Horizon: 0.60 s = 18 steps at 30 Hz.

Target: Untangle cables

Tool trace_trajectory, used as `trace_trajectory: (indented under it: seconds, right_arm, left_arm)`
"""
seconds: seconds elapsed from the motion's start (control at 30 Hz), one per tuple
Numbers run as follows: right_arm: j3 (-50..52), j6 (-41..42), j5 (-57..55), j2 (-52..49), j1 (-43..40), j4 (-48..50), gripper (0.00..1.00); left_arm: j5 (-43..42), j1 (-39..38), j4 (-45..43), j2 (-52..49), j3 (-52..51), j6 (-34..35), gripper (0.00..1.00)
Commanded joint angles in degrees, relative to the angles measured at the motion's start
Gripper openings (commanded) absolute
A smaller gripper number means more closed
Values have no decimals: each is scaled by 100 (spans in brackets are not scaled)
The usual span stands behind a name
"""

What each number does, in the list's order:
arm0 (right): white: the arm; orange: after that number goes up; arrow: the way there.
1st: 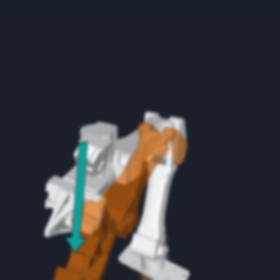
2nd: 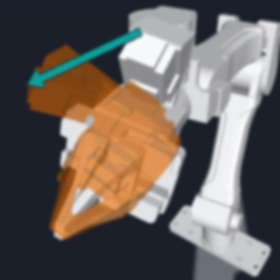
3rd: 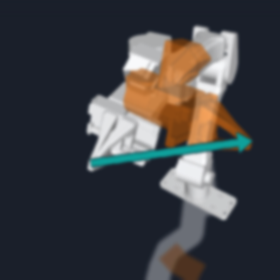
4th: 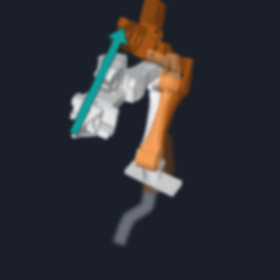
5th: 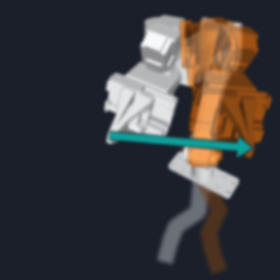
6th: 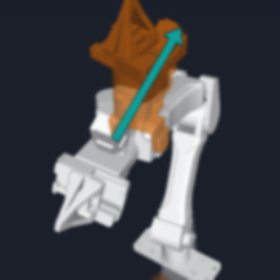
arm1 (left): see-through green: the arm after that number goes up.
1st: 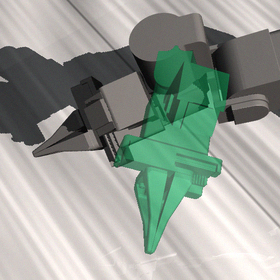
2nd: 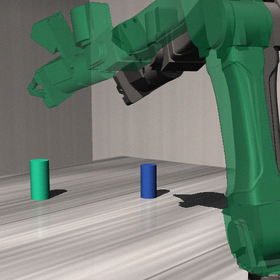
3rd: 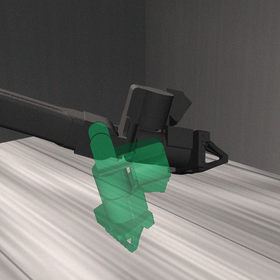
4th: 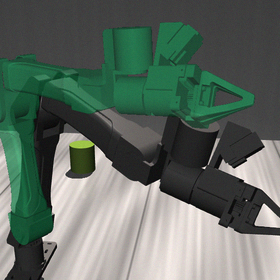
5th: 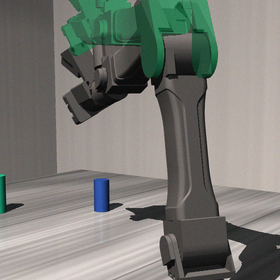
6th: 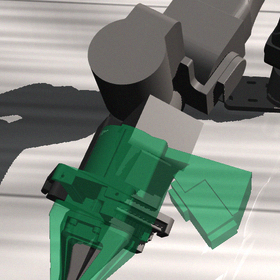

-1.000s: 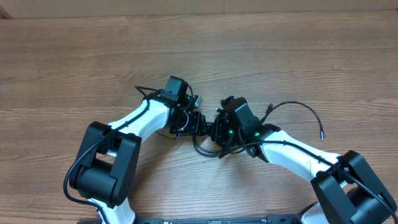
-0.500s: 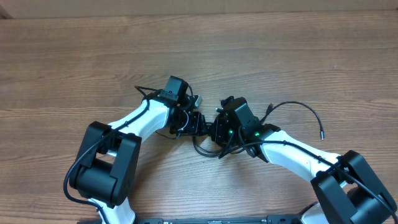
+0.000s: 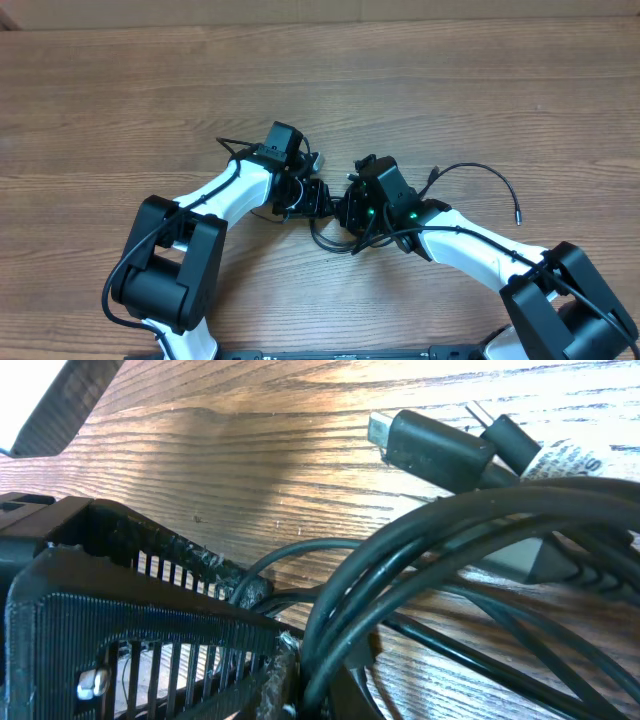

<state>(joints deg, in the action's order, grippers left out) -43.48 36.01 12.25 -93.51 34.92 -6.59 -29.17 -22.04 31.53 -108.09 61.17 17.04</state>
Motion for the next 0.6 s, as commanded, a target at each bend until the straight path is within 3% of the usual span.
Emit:
trace_trajectory:
  seconds: [0.0,0.2,0.37,0.57]
  right_arm:
    - [79,0,50,-28,11,33,4]
    - [79,-2,68,-28,11,9,4]
    - [79,-4,136,-28,4,11,4]
    - [76,-407,863,-28,-98,105,4]
  left_arm:
    - [538,15,13,-144,-103,13,49]
    - [481,31,11,-144,-101,-15,56]
    - [-203,197,70,-144,-101,-544,50]
    - [116,343,457,-144,-101,-750,60]
